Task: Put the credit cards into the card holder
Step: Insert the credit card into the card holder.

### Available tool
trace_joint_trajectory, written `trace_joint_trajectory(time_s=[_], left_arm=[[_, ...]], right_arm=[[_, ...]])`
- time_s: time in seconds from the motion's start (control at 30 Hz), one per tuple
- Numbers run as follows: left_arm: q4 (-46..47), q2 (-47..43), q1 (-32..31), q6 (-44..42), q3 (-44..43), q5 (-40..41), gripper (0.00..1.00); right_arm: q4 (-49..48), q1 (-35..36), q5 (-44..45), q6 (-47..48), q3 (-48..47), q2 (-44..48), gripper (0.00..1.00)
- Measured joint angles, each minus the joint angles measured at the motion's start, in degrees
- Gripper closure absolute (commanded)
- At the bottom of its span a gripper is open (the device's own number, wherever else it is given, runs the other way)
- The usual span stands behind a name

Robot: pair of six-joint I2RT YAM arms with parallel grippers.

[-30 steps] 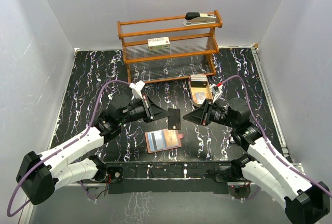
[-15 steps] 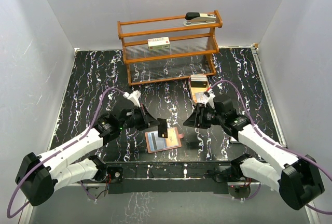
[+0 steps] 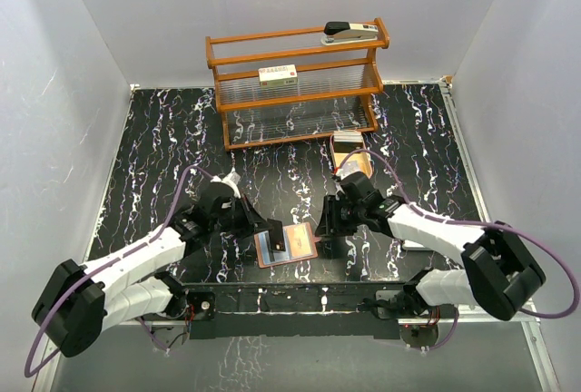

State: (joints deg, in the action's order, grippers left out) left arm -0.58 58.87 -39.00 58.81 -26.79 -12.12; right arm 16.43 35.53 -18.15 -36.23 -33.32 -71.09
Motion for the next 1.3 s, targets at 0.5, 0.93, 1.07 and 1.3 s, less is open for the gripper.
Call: trace_joint_trajectory(time_s=[0.5, 0.93, 1.07, 1.3], left_arm=[[4.87, 4.02, 2.01, -0.74, 0.68, -3.85, 1.00], [6.78, 6.67, 5.20, -4.33, 2.01, -9.60, 1.00], [6.82, 7.89, 5.20, -5.86, 2.03, -10.43, 1.00], [10.19, 12.07, 5.46, -7.82, 2.95, -13.90, 1.00]], right_arm=[[-0.13, 3.32, 6.14, 1.70, -1.46, -4.55, 1.00], [-2.47, 5.35, 5.22, -1.81, 4.24, -2.12, 0.98], [-2.58, 5.38, 5.40, -1.84, 4.24, -1.33, 0.98], [-2.73, 5.62, 5.40, -1.81, 4.24, -1.36, 0.97]])
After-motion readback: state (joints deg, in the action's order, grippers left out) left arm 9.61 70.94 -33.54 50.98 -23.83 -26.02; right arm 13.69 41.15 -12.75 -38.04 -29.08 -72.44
